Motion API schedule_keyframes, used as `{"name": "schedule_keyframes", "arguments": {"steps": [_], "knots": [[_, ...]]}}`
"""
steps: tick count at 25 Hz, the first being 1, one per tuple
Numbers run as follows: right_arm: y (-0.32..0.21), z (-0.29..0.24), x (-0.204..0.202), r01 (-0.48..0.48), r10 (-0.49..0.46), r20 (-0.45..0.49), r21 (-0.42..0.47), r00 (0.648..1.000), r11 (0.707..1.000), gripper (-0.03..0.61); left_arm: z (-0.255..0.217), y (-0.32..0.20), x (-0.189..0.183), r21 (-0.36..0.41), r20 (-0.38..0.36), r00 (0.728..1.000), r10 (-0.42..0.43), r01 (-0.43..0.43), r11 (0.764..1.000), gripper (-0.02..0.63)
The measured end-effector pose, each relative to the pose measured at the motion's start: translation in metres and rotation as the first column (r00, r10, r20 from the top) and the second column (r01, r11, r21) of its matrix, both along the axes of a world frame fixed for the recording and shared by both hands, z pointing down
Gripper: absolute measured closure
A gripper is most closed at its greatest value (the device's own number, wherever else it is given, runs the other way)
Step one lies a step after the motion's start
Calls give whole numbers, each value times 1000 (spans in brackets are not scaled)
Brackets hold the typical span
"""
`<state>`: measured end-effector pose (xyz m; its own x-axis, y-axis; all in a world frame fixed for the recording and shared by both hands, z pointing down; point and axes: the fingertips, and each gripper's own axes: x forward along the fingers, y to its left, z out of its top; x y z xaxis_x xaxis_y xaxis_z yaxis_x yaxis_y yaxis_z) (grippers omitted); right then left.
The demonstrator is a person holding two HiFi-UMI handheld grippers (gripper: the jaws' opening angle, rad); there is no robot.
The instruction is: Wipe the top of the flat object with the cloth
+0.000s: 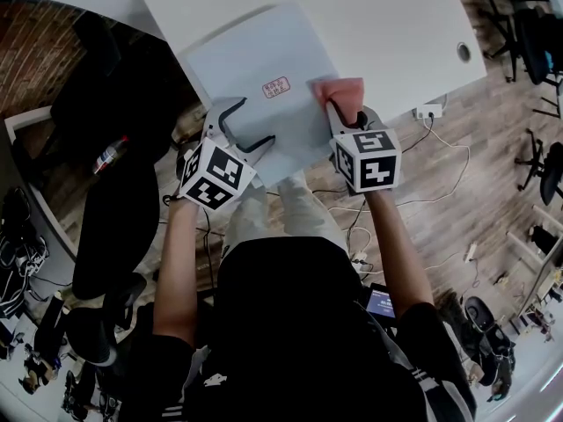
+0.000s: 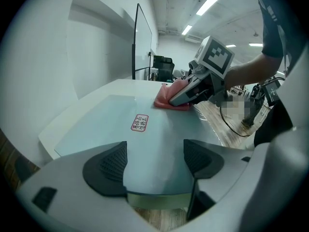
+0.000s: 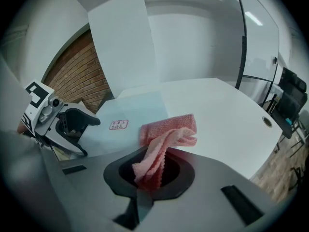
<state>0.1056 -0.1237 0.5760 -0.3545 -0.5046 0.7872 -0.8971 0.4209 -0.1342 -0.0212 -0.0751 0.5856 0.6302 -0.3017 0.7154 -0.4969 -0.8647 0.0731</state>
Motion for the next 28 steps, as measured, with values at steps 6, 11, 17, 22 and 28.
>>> {"name": "schedule_keyframes", "arguments": {"steps": [6,11,17,22,28], "knots": [[-1,2,-6,12,-12,3,-19,1000,1000,532,1,-1,0,7,2,1000,-1,1,1000,256],[-1,2,-25,45,-44,30,-36,999,998,534,1,-2,0,0,3,1000,4,-4,1000,256],[4,2,-71,179,-179,24,-23,984,984,534,2,-1,0,-1,6,1000,3,-3,1000,256],[15,-1,-113,283,-281,51,-31,958,959,532,1,-1,0,6,7,1000,2,-2,1000,256],[21,-1,-127,319,-318,51,-24,947,947,532,2,0,0,4,6,1000,7,-7,1000,256]]}}
